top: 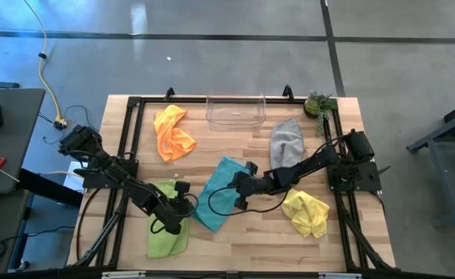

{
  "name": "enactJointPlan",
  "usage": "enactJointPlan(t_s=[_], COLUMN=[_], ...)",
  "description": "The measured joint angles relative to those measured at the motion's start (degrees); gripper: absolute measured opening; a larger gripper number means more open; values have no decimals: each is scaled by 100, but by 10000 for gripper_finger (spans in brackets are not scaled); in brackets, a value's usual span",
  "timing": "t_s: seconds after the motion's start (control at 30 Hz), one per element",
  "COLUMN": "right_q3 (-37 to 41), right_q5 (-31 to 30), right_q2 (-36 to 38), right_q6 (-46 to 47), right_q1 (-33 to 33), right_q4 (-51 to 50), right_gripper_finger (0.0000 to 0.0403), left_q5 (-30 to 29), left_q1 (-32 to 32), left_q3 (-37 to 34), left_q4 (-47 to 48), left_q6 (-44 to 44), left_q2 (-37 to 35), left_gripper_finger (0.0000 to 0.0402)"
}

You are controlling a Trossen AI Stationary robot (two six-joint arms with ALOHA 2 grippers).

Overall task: Fold microfiber towels
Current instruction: Fold the blue towel on the table

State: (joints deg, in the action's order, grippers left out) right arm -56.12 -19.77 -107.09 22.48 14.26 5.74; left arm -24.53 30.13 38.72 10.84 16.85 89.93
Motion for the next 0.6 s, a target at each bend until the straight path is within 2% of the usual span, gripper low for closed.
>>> enactJointPlan(t_s=[0.2, 0.33, 0.6], right_q3=[0, 0, -7], right_q5=[-8, -245, -286], right_q2=[0, -19, -369], right_q6=[165, 458, 1088], right_q1=[-2, -16, -151], right_q4=[-152, -443, -631], right_gripper_finger=[0, 0, 0], left_q5=[13, 74, 94], left_q1=[-12, -2, -2], left_q3=[-7, -7, -9], left_q4=[143, 149, 275], left_q6=[196, 220, 370], left_q2=[2, 2, 4], left_gripper_finger=[0, 0, 0])
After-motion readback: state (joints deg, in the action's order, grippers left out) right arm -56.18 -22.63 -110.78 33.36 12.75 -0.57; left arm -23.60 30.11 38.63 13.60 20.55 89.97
